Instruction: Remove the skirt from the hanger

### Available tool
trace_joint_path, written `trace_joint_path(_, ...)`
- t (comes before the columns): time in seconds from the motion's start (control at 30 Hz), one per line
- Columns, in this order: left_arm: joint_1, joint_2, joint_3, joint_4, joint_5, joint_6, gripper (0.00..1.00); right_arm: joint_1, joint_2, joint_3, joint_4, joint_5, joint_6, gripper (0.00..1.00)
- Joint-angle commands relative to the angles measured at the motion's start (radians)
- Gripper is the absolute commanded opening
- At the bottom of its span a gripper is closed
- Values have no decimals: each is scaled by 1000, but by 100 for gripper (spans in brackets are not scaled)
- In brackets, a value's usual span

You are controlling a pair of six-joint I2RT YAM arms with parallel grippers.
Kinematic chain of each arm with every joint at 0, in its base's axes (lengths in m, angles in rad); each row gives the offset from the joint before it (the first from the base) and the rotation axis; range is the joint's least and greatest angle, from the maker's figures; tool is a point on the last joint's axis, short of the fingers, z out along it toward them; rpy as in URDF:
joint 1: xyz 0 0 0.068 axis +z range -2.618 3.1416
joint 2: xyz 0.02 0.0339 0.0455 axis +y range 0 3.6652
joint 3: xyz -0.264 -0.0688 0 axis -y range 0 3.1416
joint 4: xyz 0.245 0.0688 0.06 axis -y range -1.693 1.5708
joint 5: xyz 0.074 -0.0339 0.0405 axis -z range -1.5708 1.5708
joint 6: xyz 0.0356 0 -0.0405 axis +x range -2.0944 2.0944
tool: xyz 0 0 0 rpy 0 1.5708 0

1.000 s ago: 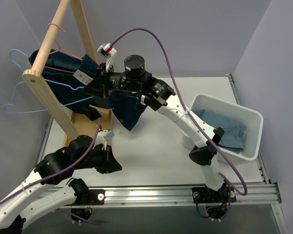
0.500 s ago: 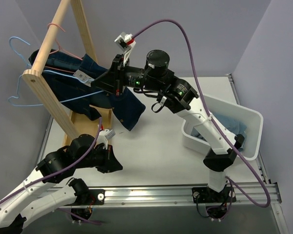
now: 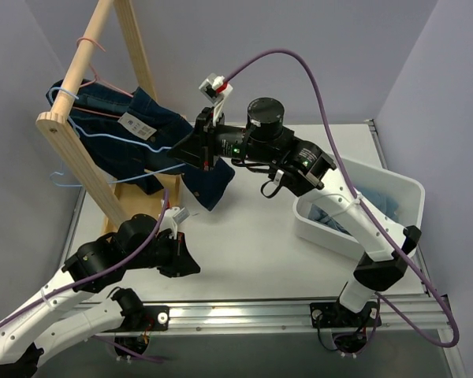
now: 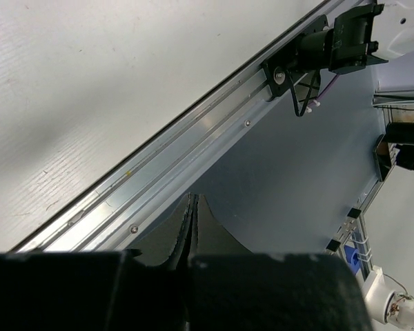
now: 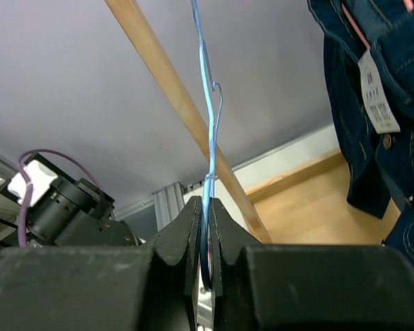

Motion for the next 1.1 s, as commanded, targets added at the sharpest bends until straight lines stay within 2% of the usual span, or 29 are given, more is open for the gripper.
trace_joint_path(0.0,-6,2,52,43,-5,-1,2,10,-80,-69,81,9,-2,0)
trace_joint_path(0.3,-6,5,51,47,0,-4,2,15,-124,-149,72,19,-2,0)
trace_joint_path(0.43,-6,0,46,47,-12,-3,2,15,-98,-127,6,61,-25,25)
trace_joint_path(0.47,-6,-1,43,52,-11,-6,2,15,-92,-122,3,65,-32,28)
trace_joint_path(0.5,-6,-6,36,60,0,-12,2,13,-77,-109,-9,67,-37,36)
trace_joint_path(0.63,-6,-4,25,69,0,-7,2,13,-34,-54,-43,75,-59,51)
trace_joint_path(0.83,-7,-3,-3,101,23,-10,2,-28,39,39,-70,162,-106,65)
trace_joint_path(1.0,-7,-7,-24,121,40,6,2,-117,136,160,-109,184,-161,67)
trace_joint_path(1.07,-9,-12,-35,126,49,17,2,-134,164,171,-103,199,-207,72)
